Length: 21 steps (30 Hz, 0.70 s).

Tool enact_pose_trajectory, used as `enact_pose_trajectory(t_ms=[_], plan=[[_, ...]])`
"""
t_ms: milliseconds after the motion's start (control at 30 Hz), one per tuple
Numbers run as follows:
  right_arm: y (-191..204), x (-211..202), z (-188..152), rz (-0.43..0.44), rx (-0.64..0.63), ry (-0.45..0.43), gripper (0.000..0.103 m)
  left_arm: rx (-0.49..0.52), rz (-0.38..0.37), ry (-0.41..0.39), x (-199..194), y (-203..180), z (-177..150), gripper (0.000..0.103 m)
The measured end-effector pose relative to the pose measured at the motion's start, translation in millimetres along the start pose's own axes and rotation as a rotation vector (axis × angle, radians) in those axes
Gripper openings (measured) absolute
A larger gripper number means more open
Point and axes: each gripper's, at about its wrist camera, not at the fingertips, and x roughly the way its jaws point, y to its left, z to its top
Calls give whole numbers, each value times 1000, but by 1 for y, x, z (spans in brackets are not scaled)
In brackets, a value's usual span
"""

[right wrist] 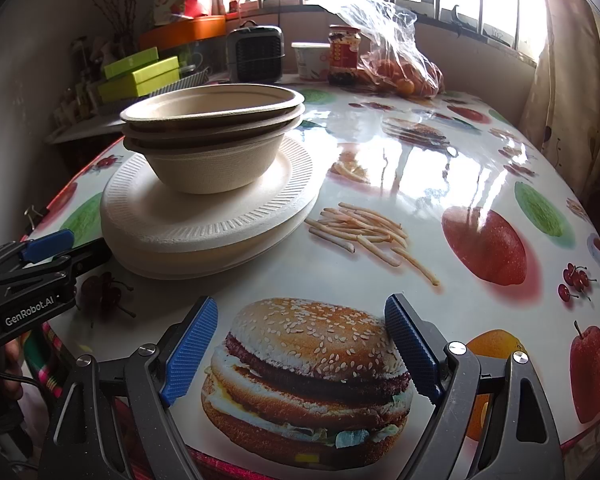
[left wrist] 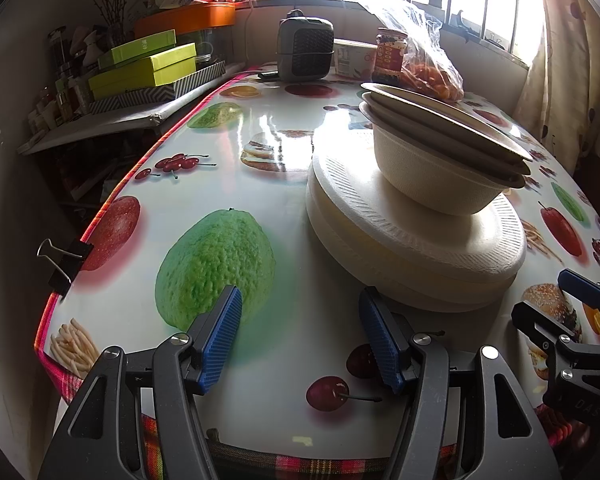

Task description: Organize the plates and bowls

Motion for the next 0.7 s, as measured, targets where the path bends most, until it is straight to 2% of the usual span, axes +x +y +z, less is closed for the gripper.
enact_pose_trajectory(t_ms=[700], plan=[[0, 0, -1, -1, -1, -1, 87, 0, 1, -2, 1, 0, 0, 65]])
